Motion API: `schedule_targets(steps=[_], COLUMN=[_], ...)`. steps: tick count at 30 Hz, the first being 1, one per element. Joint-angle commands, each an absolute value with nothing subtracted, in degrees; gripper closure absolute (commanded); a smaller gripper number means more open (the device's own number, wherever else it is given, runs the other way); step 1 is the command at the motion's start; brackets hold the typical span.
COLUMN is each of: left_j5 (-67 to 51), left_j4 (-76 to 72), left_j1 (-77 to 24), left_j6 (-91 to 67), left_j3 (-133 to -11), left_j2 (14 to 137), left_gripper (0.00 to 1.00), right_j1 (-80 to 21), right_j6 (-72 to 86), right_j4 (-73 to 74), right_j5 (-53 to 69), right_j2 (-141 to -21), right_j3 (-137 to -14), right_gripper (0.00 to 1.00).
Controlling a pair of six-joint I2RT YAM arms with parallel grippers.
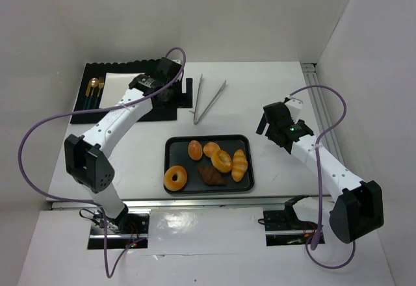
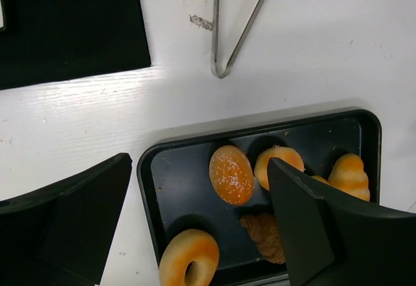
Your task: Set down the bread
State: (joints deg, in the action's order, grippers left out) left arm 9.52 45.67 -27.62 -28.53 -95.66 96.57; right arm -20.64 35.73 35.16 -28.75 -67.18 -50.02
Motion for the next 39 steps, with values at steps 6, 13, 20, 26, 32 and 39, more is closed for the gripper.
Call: schedule_targets(steps=[6,13,20,26,32,39], left_j5=[8.18,7.04,6.87,3.6,3.6,1.85], left_j4=[49.83,47.37,44.74,44.74,46.76,44.83], left_j1=[-28.04,-28.04,-27.52,-26.46,-25.93,-25.31], left_j6=[-26.28,-23.83,-20.32,-17.85,-16.79,-17.31], left_j3=[-100.55,-108.0,-118.11,-124.45,-132.18,-136.93], left_j2=[102.38,111.78,125.67,134.63,141.85,147.91], left_gripper=[0.01,0.04,0.02,0.01,0.01,0.01], right_j1=[-20.83,-20.83,-20.83,-20.83,-20.83,-20.83], right_j6=[36.83,36.83,36.83,36.21,36.21,36.21], right_j4=[34.98,34.46,34.45,33.84,32.61,32.61], right_j5=[-30.23,-28.04,-27.51,-26.89,-26.89,-26.89], right_j2=[-66.18,-66.18,-66.18,-66.71,-68.55,-69.61], right_j3=[-50.36,-49.67,-50.36,-50.98,-50.98,-50.98], right_gripper=[0.01,0.01,0.01,0.01,0.01,0.01])
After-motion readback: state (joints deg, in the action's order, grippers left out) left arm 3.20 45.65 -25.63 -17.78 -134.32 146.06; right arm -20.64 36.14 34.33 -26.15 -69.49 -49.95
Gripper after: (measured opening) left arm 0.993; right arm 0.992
